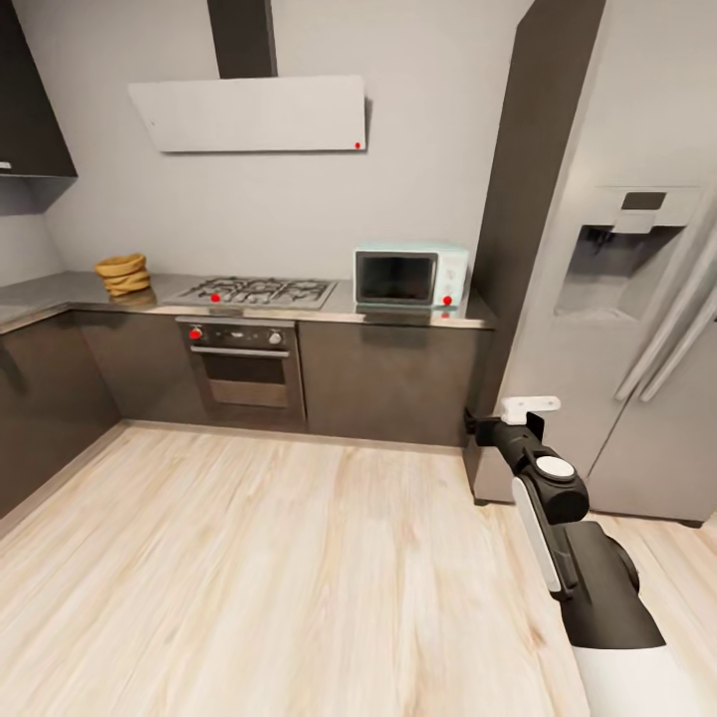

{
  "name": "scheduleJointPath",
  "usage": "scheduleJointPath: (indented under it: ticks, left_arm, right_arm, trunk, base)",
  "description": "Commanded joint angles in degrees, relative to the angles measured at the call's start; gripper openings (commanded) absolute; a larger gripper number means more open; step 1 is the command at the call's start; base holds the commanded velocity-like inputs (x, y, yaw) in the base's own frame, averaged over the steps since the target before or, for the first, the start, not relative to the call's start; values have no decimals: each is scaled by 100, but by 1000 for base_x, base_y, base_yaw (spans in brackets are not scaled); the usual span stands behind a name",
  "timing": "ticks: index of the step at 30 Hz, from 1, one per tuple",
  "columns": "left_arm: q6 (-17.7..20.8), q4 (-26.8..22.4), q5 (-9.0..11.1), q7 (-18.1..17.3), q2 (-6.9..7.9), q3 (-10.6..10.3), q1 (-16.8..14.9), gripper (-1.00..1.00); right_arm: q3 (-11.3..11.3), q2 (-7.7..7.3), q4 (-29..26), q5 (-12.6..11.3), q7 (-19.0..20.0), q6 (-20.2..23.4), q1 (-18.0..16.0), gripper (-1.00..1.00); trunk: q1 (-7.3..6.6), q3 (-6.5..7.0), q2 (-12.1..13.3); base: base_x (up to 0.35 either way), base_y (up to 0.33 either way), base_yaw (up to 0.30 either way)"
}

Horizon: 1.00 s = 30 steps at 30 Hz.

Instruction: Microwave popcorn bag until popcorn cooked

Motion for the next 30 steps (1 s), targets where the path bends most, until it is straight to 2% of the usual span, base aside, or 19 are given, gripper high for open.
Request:
scheduleJointPath:
  ticks: [1, 5, 6, 7, 9, 18, 30]
  left_arm:
    - [-18, 5, 8, -6, -4, 33, -4, 100]
    - [-18, 5, 11, -6, -4, 42, -4, 100]
    - [-18, 5, 10, -6, -4, 71, -4, 100]
    - [-18, 5, 2, -6, -4, 201, -4, 100]
    - [-11, 5, -10, -6, -13, 264, -4, 100]
    - [-9, 166, 2, -6, -15, 300, 144, 100]
    - [-26, 179, -5, -6, -21, 299, 154, 100]
  right_arm:
    - [16, -6, -7, 2, -34, 34, -4, 100]
    - [16, -6, -22, -2, -33, 33, 2, 100]
    - [16, -6, -22, -2, -32, 33, 3, 100]
    - [12, -6, -32, -3, -32, 33, 0, 100]
    - [4, -6, -49, -10, -32, 26, -2, 100]
    - [-24, -9, -75, -19, -26, -42, -4, 100]
    - [-59, -18, -165, -19, -15, -46, -4, 100]
  trunk:
    - [3, -6, -2]
    - [3, -6, -2]
    - [3, -6, -2]
    - [3, -6, -2]
    - [3, -6, -2]
    - [3, -6, -2]
    - [3, -6, -2]
  base:
    - [344, 95, -1]
    - [347, 99, 0]
    - [347, 102, 0]
    - [347, 102, 0]
    - [347, 102, 0]
    - [347, 102, 0]
    - [347, 97, 0]
